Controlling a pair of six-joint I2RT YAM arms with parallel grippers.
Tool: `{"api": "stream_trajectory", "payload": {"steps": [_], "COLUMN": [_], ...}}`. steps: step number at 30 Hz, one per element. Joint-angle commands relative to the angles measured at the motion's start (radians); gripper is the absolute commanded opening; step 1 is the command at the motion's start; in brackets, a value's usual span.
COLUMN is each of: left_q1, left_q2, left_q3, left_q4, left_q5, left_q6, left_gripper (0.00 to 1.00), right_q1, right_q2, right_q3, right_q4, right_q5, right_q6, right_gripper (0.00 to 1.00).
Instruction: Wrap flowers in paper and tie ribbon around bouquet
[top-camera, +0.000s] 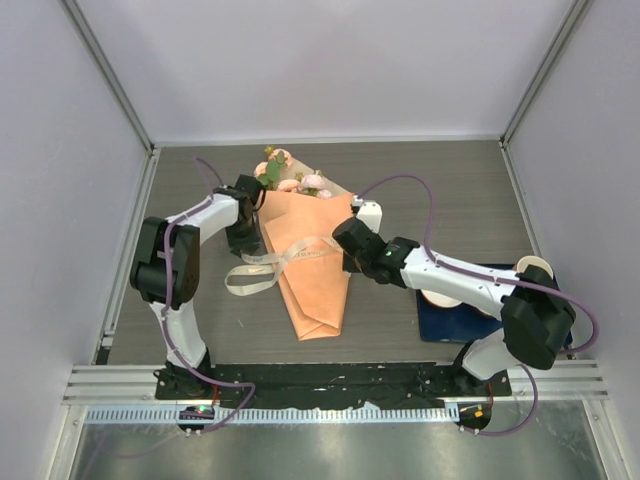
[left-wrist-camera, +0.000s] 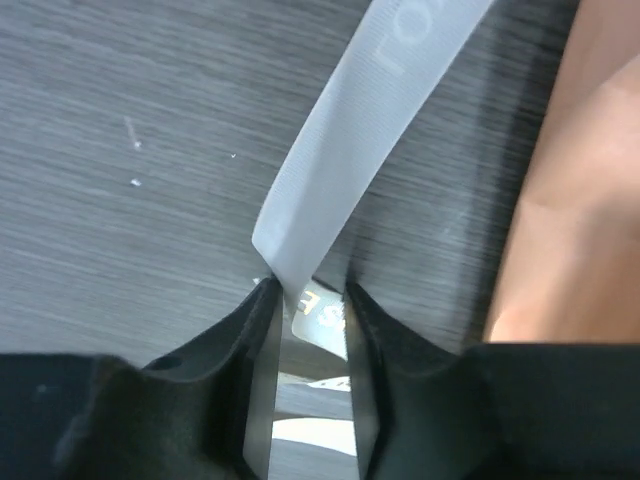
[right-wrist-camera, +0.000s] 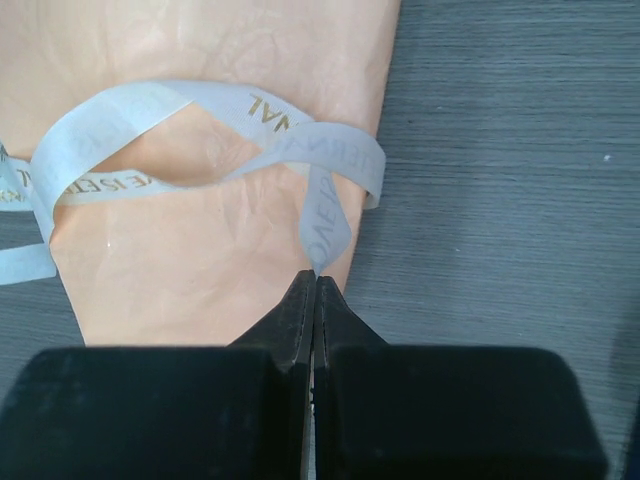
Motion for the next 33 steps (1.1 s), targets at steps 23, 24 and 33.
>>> {"api": "stream_trajectory", "payload": {"steps": [23, 24, 33], "left_q1": [0.484, 0.506, 0.721], "left_q2": [-0.460, -0.534, -0.666], "left_q3": [-0.305, -0.380, -0.343], "left_q4": [0.184, 0.221, -0.103], "left_q5": [0.579, 0.539, 0.168], "left_q6": [-0.771, -0.791, -0.658], "left_gripper": [0.00, 0.00, 0.00], "right_q1": [-0.497, -0.537, -0.801], "right_q2": [0.125, 0.123, 0.211], "right_q3": [0.116, 0.111, 0.208], "right_q4": [-0.350, -0.348, -0.426], "right_q5": [0.231, 0.263, 0.571], "right_q6": [0.795, 0.803, 0.802], "right_gripper": [0.00, 0.00, 0.01]}}
